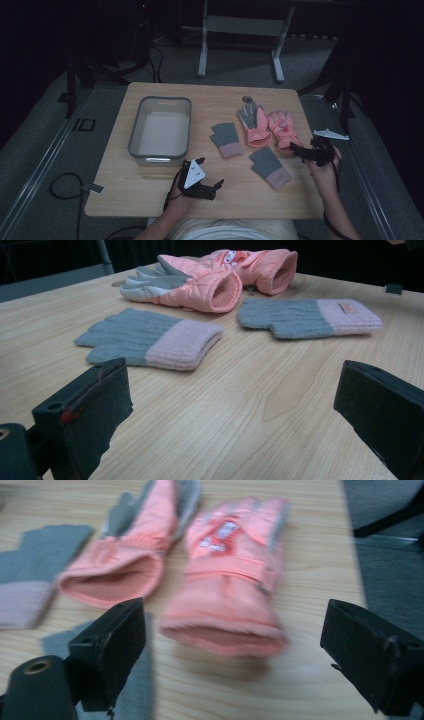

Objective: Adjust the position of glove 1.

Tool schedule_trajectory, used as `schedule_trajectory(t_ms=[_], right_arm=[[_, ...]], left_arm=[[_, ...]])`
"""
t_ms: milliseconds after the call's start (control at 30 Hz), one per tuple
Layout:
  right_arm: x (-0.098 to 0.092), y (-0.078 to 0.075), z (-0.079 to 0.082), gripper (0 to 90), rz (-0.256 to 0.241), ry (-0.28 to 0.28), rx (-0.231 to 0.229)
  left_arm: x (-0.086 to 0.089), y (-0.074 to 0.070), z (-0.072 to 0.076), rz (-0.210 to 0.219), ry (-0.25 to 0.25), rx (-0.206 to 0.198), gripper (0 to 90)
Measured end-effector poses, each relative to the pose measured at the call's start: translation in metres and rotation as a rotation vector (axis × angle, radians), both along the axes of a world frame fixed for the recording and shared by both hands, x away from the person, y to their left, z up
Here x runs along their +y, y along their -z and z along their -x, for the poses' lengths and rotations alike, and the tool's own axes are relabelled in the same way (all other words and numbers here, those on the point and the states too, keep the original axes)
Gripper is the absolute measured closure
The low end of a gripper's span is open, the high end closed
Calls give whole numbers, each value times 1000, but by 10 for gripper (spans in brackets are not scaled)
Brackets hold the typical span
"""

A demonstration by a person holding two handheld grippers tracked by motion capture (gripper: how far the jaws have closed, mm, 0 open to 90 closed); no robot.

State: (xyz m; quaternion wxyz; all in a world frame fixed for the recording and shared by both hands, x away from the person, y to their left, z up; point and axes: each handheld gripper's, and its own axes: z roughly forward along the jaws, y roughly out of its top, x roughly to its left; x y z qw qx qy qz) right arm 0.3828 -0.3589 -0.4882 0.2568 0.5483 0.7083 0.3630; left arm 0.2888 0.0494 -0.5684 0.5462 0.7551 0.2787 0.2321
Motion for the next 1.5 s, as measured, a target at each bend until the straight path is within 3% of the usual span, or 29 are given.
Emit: schedule_trajectory(t_ms=[567,767,867,1067,1267,1500], right_arm=[[51,-29,-23,160,3,-147,-84],[67,-36,-30,230,2,-175,-87],[78,-41,-31,294,-11,-220,-109],[94,-45,-33,311,-2,-265,-125],[116,-45,-37,334,9,-317,-111],[144,-38,-45,380,8,-398,-62]], left_arm=[[-1,0,1,-6,3,-7,13],[-1,0,1,-6,7,-9,13],[0,0,1,-3,6,-7,13],[0,0,1,-5,9,-7,13],[2,0,0,12,7,-1,13],[0,0,1,-9,12,-8,13]])
